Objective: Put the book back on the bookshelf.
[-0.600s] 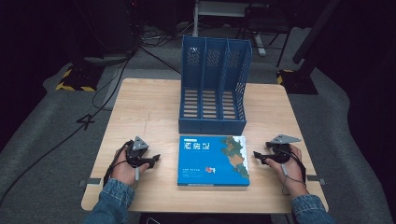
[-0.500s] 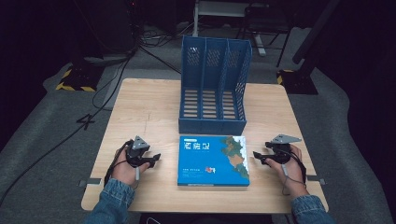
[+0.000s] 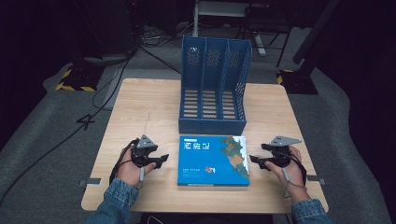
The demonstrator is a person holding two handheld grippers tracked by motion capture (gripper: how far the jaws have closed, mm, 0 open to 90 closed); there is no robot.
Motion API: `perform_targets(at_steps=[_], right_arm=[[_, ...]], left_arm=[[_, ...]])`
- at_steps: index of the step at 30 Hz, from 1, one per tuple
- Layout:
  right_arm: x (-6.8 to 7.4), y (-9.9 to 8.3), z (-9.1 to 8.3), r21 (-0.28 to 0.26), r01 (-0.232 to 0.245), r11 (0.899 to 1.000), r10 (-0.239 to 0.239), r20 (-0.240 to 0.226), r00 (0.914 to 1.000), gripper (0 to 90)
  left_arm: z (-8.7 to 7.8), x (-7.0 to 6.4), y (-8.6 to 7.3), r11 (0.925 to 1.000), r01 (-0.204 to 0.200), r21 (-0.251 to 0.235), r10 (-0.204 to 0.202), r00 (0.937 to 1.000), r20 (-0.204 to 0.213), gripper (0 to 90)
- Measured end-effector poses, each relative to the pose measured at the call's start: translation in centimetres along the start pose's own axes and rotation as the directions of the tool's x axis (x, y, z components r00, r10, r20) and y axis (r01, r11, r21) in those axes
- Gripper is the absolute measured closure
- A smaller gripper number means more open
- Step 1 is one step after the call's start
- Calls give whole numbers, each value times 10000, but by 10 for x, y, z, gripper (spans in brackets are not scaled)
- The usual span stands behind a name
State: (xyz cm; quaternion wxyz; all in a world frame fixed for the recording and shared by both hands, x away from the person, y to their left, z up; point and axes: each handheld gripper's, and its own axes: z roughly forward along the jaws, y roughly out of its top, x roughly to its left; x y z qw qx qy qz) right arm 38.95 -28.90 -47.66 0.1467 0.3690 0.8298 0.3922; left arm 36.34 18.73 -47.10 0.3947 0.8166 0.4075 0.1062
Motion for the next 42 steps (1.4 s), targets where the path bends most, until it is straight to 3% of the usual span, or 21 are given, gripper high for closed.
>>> perform_targets(at_steps=[7,18,20,27,34,42], right_arm=[[27,6,-3,125,612,9980,-601,-737,9955,210],[64,4,-3,670,1345,9886,-1191,-1969,9732,171],[69,2,0,720,1518,9858,-1369,-1795,9742,145],[72,-2,2,675,1488,9866,-1362,-1630,9772,131],[72,-3,4,821,1361,9873,-1207,-1699,9780,73],[81,-4,10,1135,1715,9786,-1557,-1361,9784,0]], left_arm=[[10,-21,12,9999,79,126,-88,9974,710,348],[35,-36,19,9973,-113,727,17,9914,1311,322],[39,-36,19,9961,-123,878,11,9919,1267,318],[45,-33,17,9938,647,900,-795,9819,1719,291],[46,-33,15,9935,803,805,-932,9807,1716,283],[45,-37,16,9957,593,716,-692,9871,1444,294]])
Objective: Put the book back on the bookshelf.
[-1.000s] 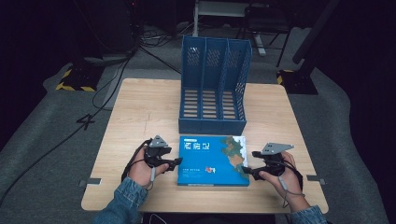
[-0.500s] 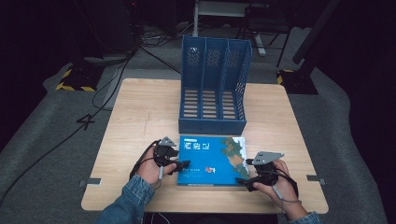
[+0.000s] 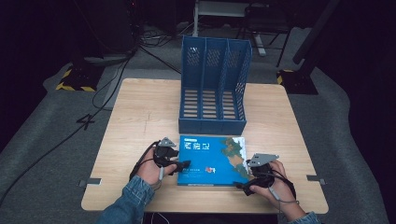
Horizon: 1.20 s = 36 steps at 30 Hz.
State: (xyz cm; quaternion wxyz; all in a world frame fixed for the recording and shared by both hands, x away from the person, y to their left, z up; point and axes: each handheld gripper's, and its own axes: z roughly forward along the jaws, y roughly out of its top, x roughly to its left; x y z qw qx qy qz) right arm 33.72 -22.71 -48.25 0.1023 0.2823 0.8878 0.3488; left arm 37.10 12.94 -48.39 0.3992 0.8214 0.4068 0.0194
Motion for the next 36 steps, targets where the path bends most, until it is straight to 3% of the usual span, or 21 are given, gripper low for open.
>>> perform_targets(at_steps=[4,7,10,12,15,20,28,36], right_arm=[[0,0,0,7,-18,10000,18,6,10000,0],[0,0,0,35,-43,10000,43,8,10000,0],[0,0,0,25,-54,10000,54,0,10000,0],[0,0,0,28,-61,10000,61,-3,10000,0],[0,1,0,39,-82,10000,82,2,10000,0],[0,0,0,13,-82,10000,82,-3,10000,0],[0,-1,0,-59,-87,9999,87,-14,10000,0],[-2,-1,-2,-32,-101,9999,100,-105,9999,21]], left_arm=[[-3,-4,2,9994,-356,28,357,9987,-370,333],[-7,-6,4,9967,-799,-133,792,9955,-516,455],[-10,-7,5,9937,-1084,-301,1069,9931,-472,486],[-11,-8,5,9932,-1069,-465,1050,9936,-403,543],[-15,-9,5,9912,-879,-986,918,9951,361,586],[-16,-13,-2,9907,-1211,-622,1222,9924,141,599],[-21,-12,-8,9957,-801,-467,825,9952,521,657],[-28,-11,-5,9968,-308,-740,394,9922,1184,831]])
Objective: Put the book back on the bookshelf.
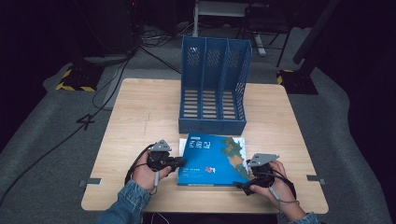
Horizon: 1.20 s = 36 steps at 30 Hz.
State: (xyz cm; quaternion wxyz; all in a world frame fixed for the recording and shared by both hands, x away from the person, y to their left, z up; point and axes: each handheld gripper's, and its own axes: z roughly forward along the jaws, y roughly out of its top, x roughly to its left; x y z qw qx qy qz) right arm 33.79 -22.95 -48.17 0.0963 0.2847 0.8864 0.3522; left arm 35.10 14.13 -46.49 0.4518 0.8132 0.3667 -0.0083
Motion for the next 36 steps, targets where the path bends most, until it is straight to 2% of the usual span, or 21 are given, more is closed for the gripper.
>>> perform_targets(at_steps=[4,8,11,13,15,18,19,23,26,27,30,32,34,36], right_arm=[[-1,0,-12,29,55,10000,-55,-79,10000,171],[3,3,-21,-182,168,9997,-161,414,9990,165],[10,9,-25,-541,237,9983,-206,573,9981,162],[17,13,-23,-685,418,9968,-384,502,9980,163],[25,18,-18,-869,645,9941,-628,212,9978,163],[35,23,-8,-1082,782,9911,-802,-141,9967,160],[39,27,-1,-1133,848,9899,-891,-335,9955,160],[54,38,13,-1251,1314,9834,-1397,-601,9884,159],[64,46,22,-1373,1762,9747,-1853,-564,9811,158],[64,46,22,-1373,1762,9747,-1853,-564,9811,158],[74,51,34,-1336,2122,9680,-2225,-670,9726,136],[79,53,38,-1448,2404,9598,-2482,-387,9679,129],[80,54,41,-1672,2220,9606,-2313,-381,9721,85],[83,55,46,-1937,2047,9595,-2132,-242,9767,0]], left_arm=[[-2,-2,4,9999,34,144,-36,9999,94,847],[-5,-9,8,9991,-321,279,323,9995,-57,853],[-6,-11,12,9991,-296,307,298,9995,-71,855],[-7,-13,14,9993,-216,311,216,9998,-10,855],[-8,-13,16,9990,-245,371,245,9997,-7,856],[-10,-16,20,9991,-54,432,56,10000,-29,857],[-10,-16,22,9991,-52,421,53,10000,-28,857],[-12,-18,27,9990,66,441,-65,10000,-23,857],[-14,-22,33,9989,128,455,-127,9999,-12,857],[-14,-22,33,9989,128,455,-127,9999,-12,857],[-14,-23,36,9985,207,499,-209,9998,46,857],[-14,-23,37,9982,347,494,-354,9993,140,857],[-15,-23,39,9977,445,509,-459,9985,283,858],[-16,-25,42,9973,459,568,-480,9982,360,858]])
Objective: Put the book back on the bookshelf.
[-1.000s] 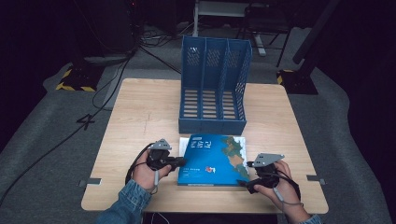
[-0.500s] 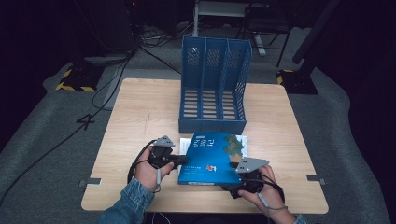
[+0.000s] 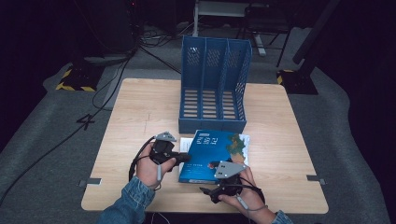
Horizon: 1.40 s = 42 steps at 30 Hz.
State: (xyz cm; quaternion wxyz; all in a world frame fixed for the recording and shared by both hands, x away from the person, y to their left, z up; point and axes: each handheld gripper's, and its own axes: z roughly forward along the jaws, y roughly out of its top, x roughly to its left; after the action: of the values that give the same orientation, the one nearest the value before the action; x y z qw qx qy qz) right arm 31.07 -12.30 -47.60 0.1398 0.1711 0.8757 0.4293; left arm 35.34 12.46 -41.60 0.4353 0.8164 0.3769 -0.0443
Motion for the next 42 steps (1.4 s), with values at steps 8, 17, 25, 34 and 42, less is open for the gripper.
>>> perform_targets(at_steps=[8,17,25,34,42], right_arm=[[12,3,13,109,1587,9873,-1589,1166,9804,0],[16,-1,31,180,2329,9723,-2302,2424,9425,0],[17,-3,39,555,2937,9543,-2967,2968,9077,0],[19,-5,44,1052,3368,9357,-3502,3930,8502,0],[11,-9,45,524,3203,9459,-3172,3574,8784,0]], left_arm=[[2,-1,5,9994,204,262,-205,9998,41,858],[7,7,4,9977,625,260,-629,9979,153,857],[10,11,7,9959,874,249,-879,9959,194,857],[13,8,8,9960,867,218,-873,9958,279,856],[17,7,-3,9972,606,-447,-619,9977,-289,750]])
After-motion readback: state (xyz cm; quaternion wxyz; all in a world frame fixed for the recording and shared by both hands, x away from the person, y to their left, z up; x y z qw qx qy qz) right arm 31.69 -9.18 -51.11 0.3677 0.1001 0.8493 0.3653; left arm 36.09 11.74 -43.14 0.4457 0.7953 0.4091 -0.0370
